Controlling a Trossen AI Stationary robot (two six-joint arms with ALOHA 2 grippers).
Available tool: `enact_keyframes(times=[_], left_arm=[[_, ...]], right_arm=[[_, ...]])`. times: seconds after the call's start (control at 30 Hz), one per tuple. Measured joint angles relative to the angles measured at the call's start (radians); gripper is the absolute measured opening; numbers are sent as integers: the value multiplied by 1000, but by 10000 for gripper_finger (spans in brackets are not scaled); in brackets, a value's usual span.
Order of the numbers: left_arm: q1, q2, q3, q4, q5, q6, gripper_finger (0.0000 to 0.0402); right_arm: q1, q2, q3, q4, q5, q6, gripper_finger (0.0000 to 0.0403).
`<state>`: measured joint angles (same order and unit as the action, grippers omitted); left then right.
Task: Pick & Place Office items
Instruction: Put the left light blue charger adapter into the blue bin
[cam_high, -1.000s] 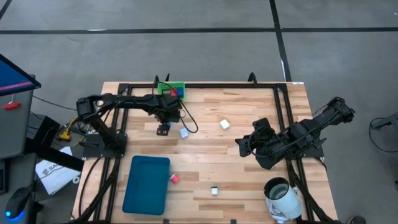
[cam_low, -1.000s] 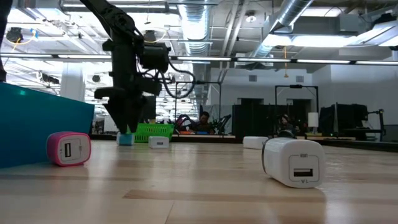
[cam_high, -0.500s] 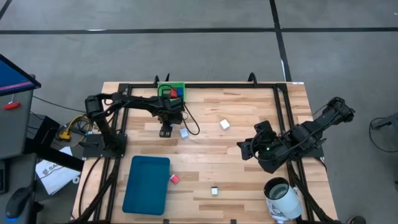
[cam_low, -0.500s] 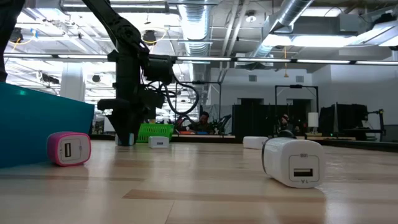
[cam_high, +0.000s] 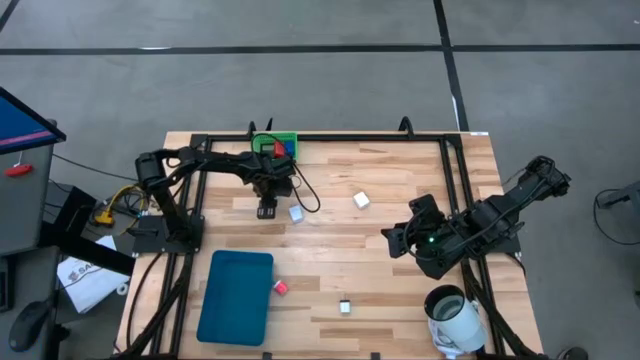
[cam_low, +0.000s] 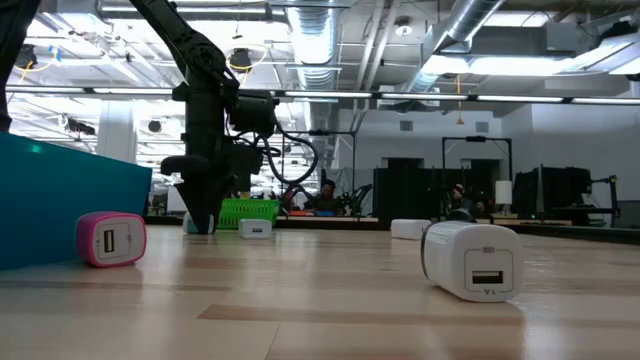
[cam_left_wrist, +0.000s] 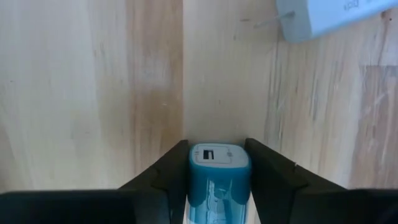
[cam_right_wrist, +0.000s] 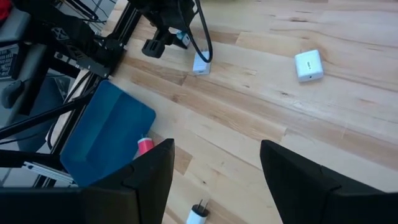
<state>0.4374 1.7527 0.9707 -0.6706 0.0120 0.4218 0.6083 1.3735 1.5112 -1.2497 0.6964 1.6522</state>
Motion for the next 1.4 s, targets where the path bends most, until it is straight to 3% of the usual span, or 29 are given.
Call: enact_keyframes(times=[0.37,0.8,1.1,1.4], left_arm=[[0,-85,-3,10,18,-81,127],[-17,-355,-2,-99,107,-321,127],[-216,-495,-2,-197,112,-519,127],[-491,-517,-2,-204,63,-769,127]], right_arm=[[0,0,0,-1,5,-3,230],[0,0,0,1,10,-52,230],[8,0,0,5,11,-83,230],[33,0,0,5,14,-96,230]])
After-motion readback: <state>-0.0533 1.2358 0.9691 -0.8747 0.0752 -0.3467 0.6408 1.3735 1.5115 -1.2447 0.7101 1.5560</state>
